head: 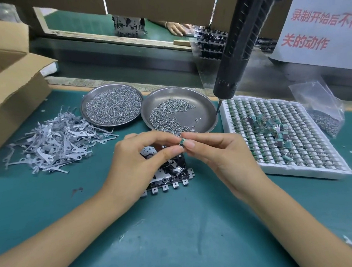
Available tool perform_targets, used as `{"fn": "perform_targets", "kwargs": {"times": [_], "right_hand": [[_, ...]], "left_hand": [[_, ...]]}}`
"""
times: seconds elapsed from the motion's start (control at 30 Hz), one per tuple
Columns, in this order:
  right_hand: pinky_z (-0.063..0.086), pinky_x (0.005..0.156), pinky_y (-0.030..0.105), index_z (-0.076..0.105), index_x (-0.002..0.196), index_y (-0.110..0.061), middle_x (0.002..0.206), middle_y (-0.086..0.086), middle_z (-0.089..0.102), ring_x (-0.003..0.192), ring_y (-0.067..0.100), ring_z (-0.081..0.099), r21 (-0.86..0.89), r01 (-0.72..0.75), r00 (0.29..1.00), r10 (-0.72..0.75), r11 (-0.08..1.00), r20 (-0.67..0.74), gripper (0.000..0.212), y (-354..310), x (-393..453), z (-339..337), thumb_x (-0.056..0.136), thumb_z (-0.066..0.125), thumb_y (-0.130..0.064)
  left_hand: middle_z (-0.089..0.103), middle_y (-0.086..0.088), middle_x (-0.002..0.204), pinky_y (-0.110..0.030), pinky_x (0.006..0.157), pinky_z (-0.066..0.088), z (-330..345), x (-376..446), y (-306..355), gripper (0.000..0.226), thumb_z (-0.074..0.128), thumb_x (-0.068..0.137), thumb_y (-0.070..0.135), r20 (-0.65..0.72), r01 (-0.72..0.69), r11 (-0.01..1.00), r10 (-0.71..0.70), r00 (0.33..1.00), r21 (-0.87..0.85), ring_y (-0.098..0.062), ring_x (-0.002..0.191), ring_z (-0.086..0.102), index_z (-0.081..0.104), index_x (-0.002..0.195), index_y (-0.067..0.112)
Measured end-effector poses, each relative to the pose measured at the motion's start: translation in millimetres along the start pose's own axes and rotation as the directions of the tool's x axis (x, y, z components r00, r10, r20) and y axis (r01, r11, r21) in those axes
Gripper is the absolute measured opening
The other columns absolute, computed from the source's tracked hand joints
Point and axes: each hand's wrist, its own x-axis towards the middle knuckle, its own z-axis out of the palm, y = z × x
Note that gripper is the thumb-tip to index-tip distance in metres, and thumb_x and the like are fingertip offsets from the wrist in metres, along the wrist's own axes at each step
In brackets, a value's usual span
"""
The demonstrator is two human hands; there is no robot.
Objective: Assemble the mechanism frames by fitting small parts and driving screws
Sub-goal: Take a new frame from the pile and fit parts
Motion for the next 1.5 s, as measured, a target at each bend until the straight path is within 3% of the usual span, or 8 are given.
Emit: {"fn": "perform_targets", "kwargs": {"times": [0.17, 0.4, 0.57, 0.73, 0.93, 1.1, 1.23, 1.5], "right_hand": [[0.051, 0.069, 0.016, 0.077, 0.089, -0.015, 0.086, 0.006, 0.075, 0.081, 0.01, 0.07, -0.086, 0.036, 0.999, -0.037, 0.996, -0.017, 0.023, 1, -2, 1, 0.068, 0.074, -0.023], [0.051, 0.068, 0.018, 0.077, 0.092, -0.02, 0.088, 0.0, 0.075, 0.082, 0.009, 0.069, -0.214, 0.11, 0.991, -0.092, 0.971, 0.092, 0.018, -2, -2, 0, 0.075, 0.071, -0.021], [0.05, 0.067, 0.014, 0.077, 0.086, -0.018, 0.084, -0.002, 0.075, 0.077, 0.004, 0.068, -0.227, 0.134, 0.988, -0.113, 0.965, 0.104, 0.016, -3, -3, 2, 0.072, 0.072, -0.021], [0.052, 0.073, 0.018, 0.077, 0.082, -0.018, 0.082, -0.003, 0.075, 0.078, 0.007, 0.067, -0.313, 0.221, 0.973, -0.189, 0.924, 0.13, 0.014, -2, -2, 6, 0.079, 0.073, -0.004], [0.049, 0.083, 0.027, 0.077, 0.09, -0.018, 0.086, -0.007, 0.073, 0.088, 0.012, 0.064, -0.562, 0.415, 0.908, -0.366, 0.715, 0.203, 0.02, 12, -4, 11, 0.078, 0.075, -0.003], [0.046, 0.079, 0.036, 0.078, 0.086, -0.011, 0.086, -0.002, 0.074, 0.078, 0.017, 0.055, -0.663, 0.588, 0.8, -0.459, 0.464, 0.388, 0.012, 28, -4, 17, 0.074, 0.076, -0.009], [0.047, 0.076, 0.047, 0.079, 0.082, -0.011, 0.086, -0.001, 0.074, 0.074, 0.024, 0.056, -0.661, 0.652, 0.737, -0.512, 0.37, 0.441, 0.01, 32, -4, 18, 0.072, 0.076, -0.011], [0.046, 0.077, 0.047, 0.078, 0.082, -0.014, 0.09, -0.004, 0.073, 0.077, 0.025, 0.059, -0.666, 0.708, 0.67, -0.524, 0.236, 0.527, 0.007, 35, -1, 16, 0.076, 0.076, -0.014]], "left_hand": [[0.072, 0.017, 0.084, -0.048, 0.088, 0.047, -1, 1, 1, 0.017, 0.07, 0.07, 0.038, 0.023, -0.016, 1.0, 0.016, 1.0, -0.009, -0.009, 0.083, 0.065, 0.073, 0.084, 0.03], [0.063, 0.007, 0.084, -0.015, 0.076, 0.043, -7, 6, 1, 0.016, 0.078, 0.071, 0.016, 0.047, -0.13, 0.99, 0.128, 0.991, 0.056, 0.001, 0.079, 0.055, 0.072, 0.085, 0.021], [0.061, 0.017, 0.088, -0.03, 0.087, 0.04, -17, 9, 1, 0.034, 0.074, 0.068, 0.045, 0.081, -0.141, 0.974, 0.129, 0.988, 0.178, -0.005, 0.084, 0.056, 0.058, 0.097, 0.038], [0.062, 0.016, 0.089, -0.019, 0.088, 0.03, -27, 13, 1, 0.045, 0.076, 0.066, 0.047, 0.163, -0.222, 0.919, 0.176, 0.971, 0.327, 0.008, 0.084, 0.054, 0.059, 0.106, 0.034], [0.064, 0.012, 0.089, -0.013, 0.084, 0.038, -43, 7, 1, 0.05, 0.075, 0.063, 0.043, 0.21, -0.195, 0.934, 0.135, 0.968, 0.3, -0.001, 0.081, 0.057, 0.064, 0.11, 0.026], [0.068, 0.014, 0.088, -0.006, 0.077, 0.041, -57, -9, -8, 0.015, 0.066, 0.077, 0.035, -0.007, 0.014, 0.992, -0.013, 1.0, 0.123, 0.0, 0.079, 0.06, 0.068, 0.091, 0.031], [0.069, 0.011, 0.081, -0.009, 0.076, 0.042, -52, -15, -8, 0.013, 0.06, 0.083, 0.035, -0.03, 0.035, 0.987, -0.031, 0.999, 0.154, -0.003, 0.077, 0.06, 0.069, 0.086, 0.026], [0.068, 0.004, 0.08, -0.014, 0.076, 0.044, -46, -19, -9, 0.026, 0.059, 0.089, 0.033, -0.008, -0.01, 0.982, 0.011, 1.0, 0.188, -0.009, 0.079, 0.06, 0.073, 0.087, 0.012]]}}
